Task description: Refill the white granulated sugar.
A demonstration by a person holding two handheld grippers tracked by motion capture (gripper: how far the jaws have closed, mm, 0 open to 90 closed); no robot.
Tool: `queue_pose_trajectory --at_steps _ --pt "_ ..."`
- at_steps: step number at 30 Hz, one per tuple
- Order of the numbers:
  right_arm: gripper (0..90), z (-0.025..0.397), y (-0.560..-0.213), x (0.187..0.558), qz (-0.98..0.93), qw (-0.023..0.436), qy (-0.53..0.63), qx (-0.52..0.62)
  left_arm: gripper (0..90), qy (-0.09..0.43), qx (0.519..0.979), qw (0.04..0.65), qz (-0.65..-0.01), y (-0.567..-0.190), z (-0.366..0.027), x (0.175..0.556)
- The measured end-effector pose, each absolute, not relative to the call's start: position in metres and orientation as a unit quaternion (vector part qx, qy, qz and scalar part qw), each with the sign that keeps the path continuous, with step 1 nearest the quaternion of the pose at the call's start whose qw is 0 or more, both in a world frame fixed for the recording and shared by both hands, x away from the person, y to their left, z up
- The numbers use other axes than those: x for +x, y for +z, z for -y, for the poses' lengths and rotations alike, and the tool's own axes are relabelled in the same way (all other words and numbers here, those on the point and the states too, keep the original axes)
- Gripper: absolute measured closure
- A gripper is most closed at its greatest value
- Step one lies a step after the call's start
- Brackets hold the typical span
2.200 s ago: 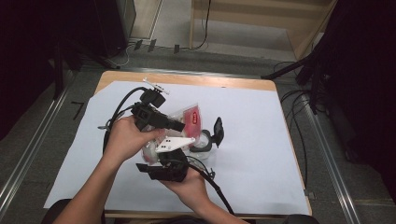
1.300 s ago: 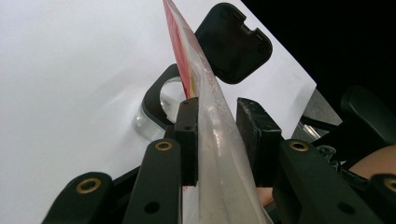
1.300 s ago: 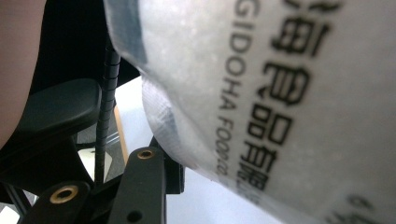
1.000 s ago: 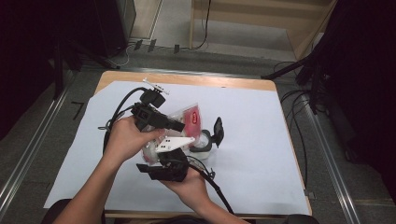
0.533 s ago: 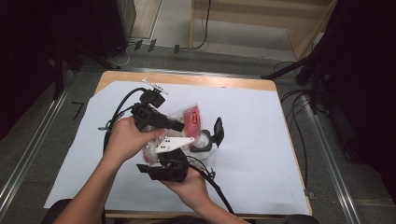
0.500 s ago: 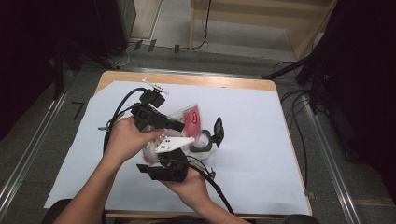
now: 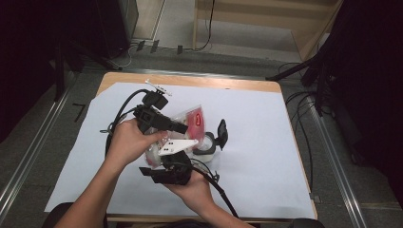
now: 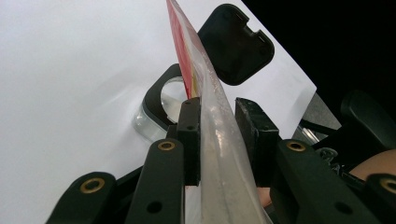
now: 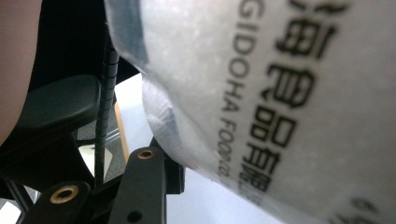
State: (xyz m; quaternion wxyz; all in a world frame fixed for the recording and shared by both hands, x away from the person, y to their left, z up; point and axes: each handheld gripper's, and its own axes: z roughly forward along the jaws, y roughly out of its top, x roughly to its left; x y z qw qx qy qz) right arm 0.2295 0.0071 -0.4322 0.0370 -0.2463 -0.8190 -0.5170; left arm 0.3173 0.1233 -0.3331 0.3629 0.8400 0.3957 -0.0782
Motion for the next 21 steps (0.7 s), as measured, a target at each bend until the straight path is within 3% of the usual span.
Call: queue_pose_trajectory --at_steps 21 --pt "63.1 -0.0069 -0.4322 0.2298 0.821 0.038 -0.515 -0.244 73.1 -0.083 0.836 0.362 -0.404 -0.3338 -0.124 0.3181"
